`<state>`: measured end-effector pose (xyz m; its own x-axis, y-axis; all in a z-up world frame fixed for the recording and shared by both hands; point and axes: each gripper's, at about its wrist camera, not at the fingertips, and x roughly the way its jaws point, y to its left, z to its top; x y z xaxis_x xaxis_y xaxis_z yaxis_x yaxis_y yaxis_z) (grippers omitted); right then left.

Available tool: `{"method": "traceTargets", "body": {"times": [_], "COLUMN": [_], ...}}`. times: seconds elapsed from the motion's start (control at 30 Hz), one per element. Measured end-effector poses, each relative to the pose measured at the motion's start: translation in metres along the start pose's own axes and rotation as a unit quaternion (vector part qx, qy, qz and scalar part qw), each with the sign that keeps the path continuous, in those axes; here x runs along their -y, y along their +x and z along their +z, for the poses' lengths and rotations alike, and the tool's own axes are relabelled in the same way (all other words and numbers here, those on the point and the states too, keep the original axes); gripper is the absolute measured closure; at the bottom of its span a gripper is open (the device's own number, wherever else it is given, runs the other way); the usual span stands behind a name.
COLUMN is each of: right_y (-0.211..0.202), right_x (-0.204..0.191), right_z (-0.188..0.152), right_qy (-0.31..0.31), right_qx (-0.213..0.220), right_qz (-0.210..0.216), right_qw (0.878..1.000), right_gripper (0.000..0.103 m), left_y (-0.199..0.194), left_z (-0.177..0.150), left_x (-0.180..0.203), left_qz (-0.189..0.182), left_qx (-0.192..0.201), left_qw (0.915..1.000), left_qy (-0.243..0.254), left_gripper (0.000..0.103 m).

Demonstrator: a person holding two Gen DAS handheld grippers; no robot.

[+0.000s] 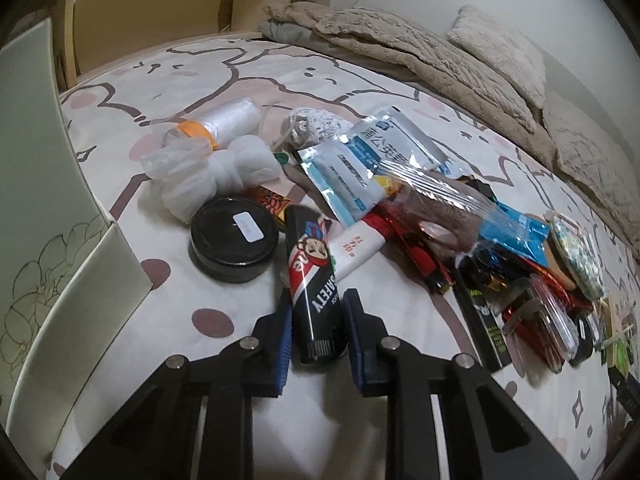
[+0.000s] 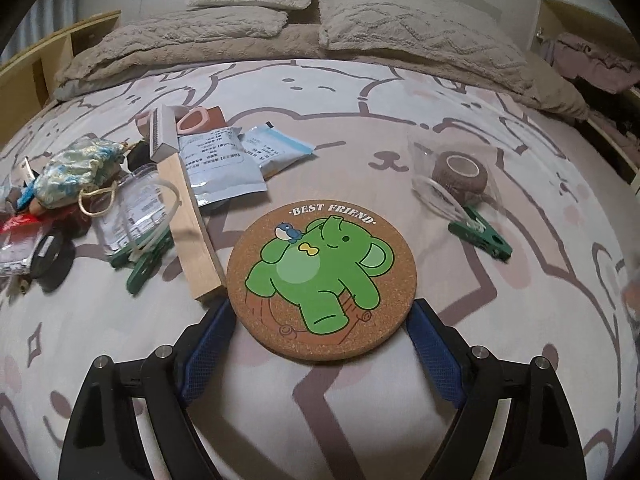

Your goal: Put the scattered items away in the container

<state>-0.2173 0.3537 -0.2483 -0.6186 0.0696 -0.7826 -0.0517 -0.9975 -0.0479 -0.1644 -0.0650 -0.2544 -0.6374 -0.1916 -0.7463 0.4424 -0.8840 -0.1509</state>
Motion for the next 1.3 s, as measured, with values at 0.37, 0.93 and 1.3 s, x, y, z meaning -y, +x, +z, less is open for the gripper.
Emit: {"method": "traceTargets", "body": {"times": [0.37, 0.93, 1.3], "right_y": [-0.016, -0.058, -0.098], "right_x": [-0.006, -0.034, -0.057], "right_z": [-0.014, -0.046, -0.068], "right_qy": [0.003, -0.022, -0.039], "right_qx": [-0.008, -0.032, -0.026], "right_qz": [0.007, 0.037, 0.086], "right_qw": [1.000, 0.999, 0.995], "right_gripper": [0.015, 0.015, 0.015], "left_y": [-0.011, -0.038, -0.063], "left_z": [-0.011, -0.038, -0.076], "left_x": [0.014, 0.036, 0.068], "left_qz": [-0.014, -0.043, -0.089], "left_qx": [-0.003, -0.021, -0.035], "left_qw": [0.9994, 0.9946, 0.9833], "left_qy": [0.031, 0.092, 0.155], "left_gripper": [0.081, 0.090, 0.090]}}
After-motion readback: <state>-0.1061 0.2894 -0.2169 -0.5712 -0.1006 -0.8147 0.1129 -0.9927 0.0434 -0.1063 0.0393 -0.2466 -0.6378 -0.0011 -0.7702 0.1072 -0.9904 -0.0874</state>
